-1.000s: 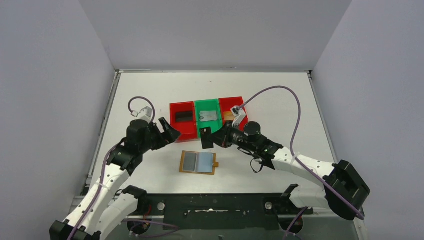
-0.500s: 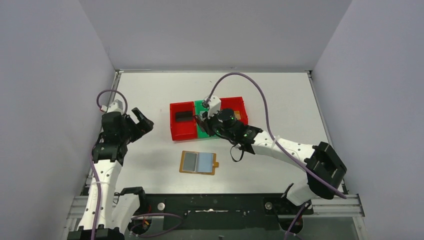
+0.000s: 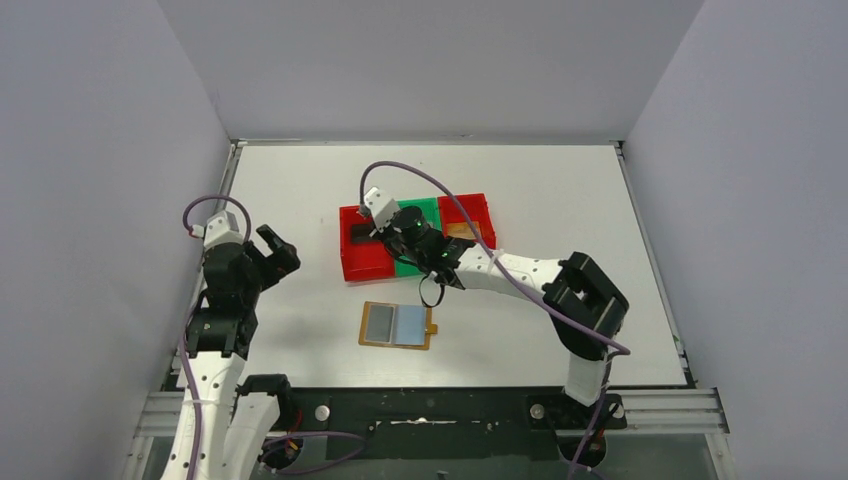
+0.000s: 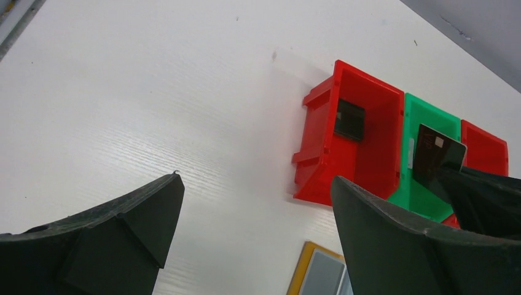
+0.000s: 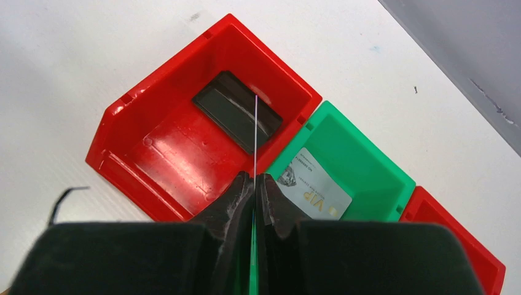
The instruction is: Take the credit cards out of the card holder
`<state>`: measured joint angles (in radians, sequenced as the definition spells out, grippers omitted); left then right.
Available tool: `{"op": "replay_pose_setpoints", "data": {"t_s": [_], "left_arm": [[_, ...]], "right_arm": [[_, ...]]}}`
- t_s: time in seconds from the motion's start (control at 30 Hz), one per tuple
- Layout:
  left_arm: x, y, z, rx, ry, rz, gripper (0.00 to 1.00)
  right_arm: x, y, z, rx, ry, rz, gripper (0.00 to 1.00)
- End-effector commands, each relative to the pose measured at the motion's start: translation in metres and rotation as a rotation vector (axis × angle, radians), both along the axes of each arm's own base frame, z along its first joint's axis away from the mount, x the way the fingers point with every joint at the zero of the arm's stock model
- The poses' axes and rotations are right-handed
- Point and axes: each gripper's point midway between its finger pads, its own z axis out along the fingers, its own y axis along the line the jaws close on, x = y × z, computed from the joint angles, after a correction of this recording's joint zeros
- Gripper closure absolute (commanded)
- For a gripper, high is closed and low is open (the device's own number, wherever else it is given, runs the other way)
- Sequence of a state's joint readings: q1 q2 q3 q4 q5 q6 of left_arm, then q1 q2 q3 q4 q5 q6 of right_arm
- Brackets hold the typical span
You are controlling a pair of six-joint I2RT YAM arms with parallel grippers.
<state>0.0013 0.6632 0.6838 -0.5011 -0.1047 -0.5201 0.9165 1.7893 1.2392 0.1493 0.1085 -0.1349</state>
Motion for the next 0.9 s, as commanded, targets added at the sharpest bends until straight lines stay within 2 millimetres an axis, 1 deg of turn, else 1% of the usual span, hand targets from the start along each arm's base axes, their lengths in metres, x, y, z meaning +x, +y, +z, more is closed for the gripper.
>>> {"op": "replay_pose_setpoints", "data": {"t_s": [0.0,0.1,0.23,0.3,0.47,0.53,0.63,0.7,0.87], "left_arm": [[0.01,0.008,0.015,0.018,-0.071,0.048,0.08],[0.009,0.016,0.015,0.035,-0.066,0.087,0.08],[0.007,0.014,0.018,0.032,-0.08,0.082,0.07],[0.007,0.016,0.018,0.037,-0.086,0.086,0.07],[0.006,0.02,0.017,0.049,-0.08,0.105,0.07],[0.005,0.021,0.018,0.052,-0.08,0.111,0.07],[0.003,0.023,0.019,0.056,-0.08,0.121,0.07],[0.003,0.023,0.019,0.058,-0.079,0.122,0.07],[0.002,0.023,0.02,0.058,-0.082,0.123,0.07]], "right_arm": [[0.021,0.021,0.042,0.007,-0.155,0.002,1.0],[0.022,0.032,0.04,-0.011,-0.181,0.065,1.0],[0.019,0.046,0.035,-0.027,-0.181,0.14,1.0],[0.018,0.051,0.027,-0.054,-0.177,0.171,1.0],[0.014,0.066,-0.001,-0.155,-0.2,0.323,1.0],[0.017,0.068,-0.008,-0.232,-0.226,0.364,1.0],[0.026,0.068,-0.008,-0.315,-0.26,0.368,1.0],[0.028,0.068,-0.008,-0.351,-0.281,0.383,1.0],[0.038,0.063,-0.02,-0.476,-0.307,0.405,1.0]]}}
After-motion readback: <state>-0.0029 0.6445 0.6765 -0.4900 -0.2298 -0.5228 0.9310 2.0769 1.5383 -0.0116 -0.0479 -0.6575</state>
